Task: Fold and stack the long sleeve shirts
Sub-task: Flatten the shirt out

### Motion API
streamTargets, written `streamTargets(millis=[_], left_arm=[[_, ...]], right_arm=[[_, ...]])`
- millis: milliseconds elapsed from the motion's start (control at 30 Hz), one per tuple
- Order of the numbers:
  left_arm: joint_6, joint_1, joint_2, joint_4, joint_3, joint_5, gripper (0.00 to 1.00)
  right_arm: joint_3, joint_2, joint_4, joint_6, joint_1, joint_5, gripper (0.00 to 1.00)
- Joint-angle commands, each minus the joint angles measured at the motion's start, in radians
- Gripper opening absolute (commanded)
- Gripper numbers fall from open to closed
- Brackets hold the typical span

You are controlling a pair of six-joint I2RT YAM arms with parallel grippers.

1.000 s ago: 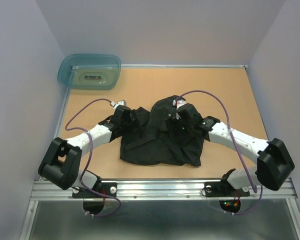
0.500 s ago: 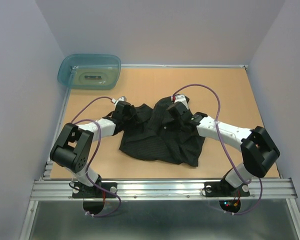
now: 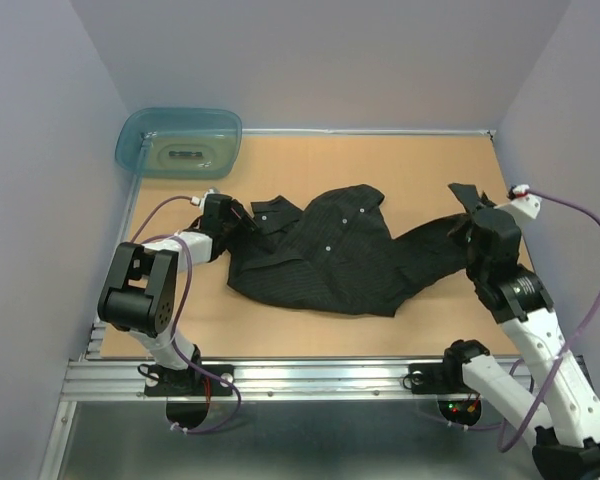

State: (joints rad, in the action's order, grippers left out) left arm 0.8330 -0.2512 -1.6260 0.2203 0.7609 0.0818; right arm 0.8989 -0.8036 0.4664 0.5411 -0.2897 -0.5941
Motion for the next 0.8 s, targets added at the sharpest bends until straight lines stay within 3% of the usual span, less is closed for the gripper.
streamTargets(millis=[0,100,133,167,200,267,333,367,400,467,600,767], left_arm=[[0.008,0.009,0.014,-0.081,0.008,-0.016,0.69],[-0.015,0.009,0.066,-0.104,0.037,-0.062,0.69],[-0.034,0.01,0.081,-0.122,0.055,-0.074,0.7],[-0.043,0.012,0.097,-0.134,0.067,-0.105,0.72],[-0.06,0.012,0.127,-0.163,0.08,-0.135,0.73],[-0.11,0.01,0.175,-0.196,0.116,-0.152,0.77],[-0.156,-0.014,0.212,-0.242,0.142,-0.154,0.83],[-0.181,-0.031,0.247,-0.269,0.152,-0.162,0.85],[-0.216,-0.058,0.261,-0.295,0.161,-0.187,0.86],[-0.244,-0.167,0.302,-0.398,0.176,-0.243,0.88],[-0.187,-0.336,0.334,-0.467,0.16,-0.293,0.88],[-0.007,-0.47,0.312,-0.466,0.121,-0.327,0.88]], right_arm=[[-0.107,0.154,0.198,0.245,-0.009,-0.001,0.14],[-0.126,0.243,0.282,0.321,-0.009,-0.021,0.3],[-0.118,0.271,0.297,0.295,-0.009,-0.022,0.46],[-0.108,0.27,0.296,0.266,-0.011,-0.013,0.53],[-0.091,0.264,0.296,0.232,-0.009,0.019,0.66],[-0.04,0.197,0.282,0.104,-0.009,0.127,0.75],[0.006,0.091,0.253,-0.03,-0.011,0.262,0.79],[0.015,0.057,0.233,-0.076,-0.011,0.442,0.82],[0.023,0.019,0.218,-0.102,-0.011,0.52,0.84],[0.025,-0.078,0.186,-0.113,-0.011,0.674,0.87],[-0.027,-0.17,0.079,-0.102,-0.016,0.732,0.87],[-0.035,-0.304,0.054,-0.13,-0.031,0.729,0.87]])
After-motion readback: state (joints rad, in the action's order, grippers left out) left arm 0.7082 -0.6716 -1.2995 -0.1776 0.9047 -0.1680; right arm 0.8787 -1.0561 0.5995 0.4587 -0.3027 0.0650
